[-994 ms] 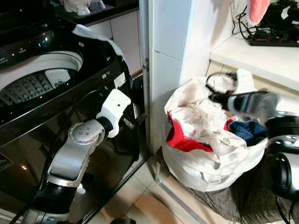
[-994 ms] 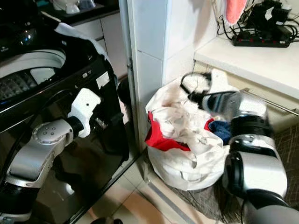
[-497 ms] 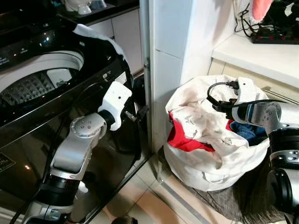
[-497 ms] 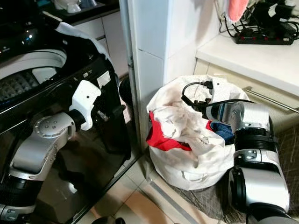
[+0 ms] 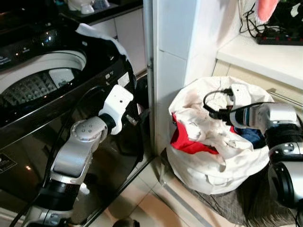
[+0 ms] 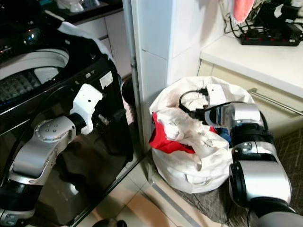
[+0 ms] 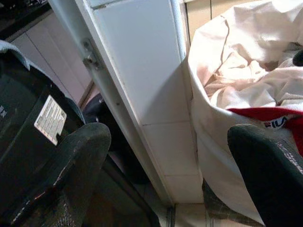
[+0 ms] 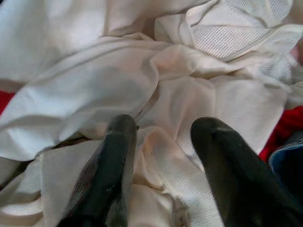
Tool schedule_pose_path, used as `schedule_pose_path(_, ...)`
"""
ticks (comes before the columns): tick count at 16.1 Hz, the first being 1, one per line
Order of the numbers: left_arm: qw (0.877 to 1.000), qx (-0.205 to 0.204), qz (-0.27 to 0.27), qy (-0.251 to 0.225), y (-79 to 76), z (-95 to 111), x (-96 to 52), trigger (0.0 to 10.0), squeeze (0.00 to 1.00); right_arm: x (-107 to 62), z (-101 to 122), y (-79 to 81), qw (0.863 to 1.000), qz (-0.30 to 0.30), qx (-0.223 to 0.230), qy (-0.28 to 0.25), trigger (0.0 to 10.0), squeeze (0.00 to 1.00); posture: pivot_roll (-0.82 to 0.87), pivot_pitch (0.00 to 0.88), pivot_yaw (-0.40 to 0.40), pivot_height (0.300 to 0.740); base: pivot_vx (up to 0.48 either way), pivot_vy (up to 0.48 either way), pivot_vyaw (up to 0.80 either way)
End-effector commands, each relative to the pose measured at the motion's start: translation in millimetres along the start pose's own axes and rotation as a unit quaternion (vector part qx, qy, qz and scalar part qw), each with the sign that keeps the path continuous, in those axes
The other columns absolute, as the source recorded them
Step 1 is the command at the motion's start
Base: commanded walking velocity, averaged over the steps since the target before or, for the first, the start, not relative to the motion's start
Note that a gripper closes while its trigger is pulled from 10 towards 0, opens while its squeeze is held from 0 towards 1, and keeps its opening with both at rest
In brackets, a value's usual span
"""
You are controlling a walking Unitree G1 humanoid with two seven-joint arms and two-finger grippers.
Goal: Clothes washing
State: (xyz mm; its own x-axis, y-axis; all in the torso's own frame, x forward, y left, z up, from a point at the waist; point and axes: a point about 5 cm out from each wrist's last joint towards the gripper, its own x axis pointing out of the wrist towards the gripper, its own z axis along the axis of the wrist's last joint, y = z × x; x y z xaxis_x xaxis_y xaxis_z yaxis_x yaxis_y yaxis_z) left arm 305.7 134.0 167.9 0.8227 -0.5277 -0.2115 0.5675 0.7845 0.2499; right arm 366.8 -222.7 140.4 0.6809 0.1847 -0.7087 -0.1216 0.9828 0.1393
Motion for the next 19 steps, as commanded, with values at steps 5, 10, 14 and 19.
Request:
schedule_pose_path(5,1.0,0.012,-0.006,0.006,-1.7,0,-3.1,10.0,0.0,-2.7,17,3.3,1.0,0.001,-0.026,-0.011,10.0,1.0,0.0,0.0,0.056,0.74,0.0,0.0,0.0)
schedule_pose_path(10,1.0,0.013,-0.011,0.009,-2.1,0,-3.4,10.0,0.0,-0.2,13,0.9,1.0,-0.003,-0.025,0.001,10.0,1.0,0.0,0.0,0.064,0.74,0.0,0.0,0.0)
schedule_pose_path(14,0.999,0.004,-0.042,0.004,-7.0,1,-6.3,10.0,0.0,6.2,4,7.8,1.0,0.017,-0.014,0.022,10.0,1.0,0.0,0.0,0.064,0.74,0.0,0.0,0.0)
schedule_pose_path(19,0.967,-0.037,-0.252,0.009,-31.4,-4,-39.4,10.0,0.0,29.7,-40,13.5,0.998,0.001,0.018,0.058,10.0,0.0,0.01,0.0,0.052,0.74,0.0,0.0,0.0)
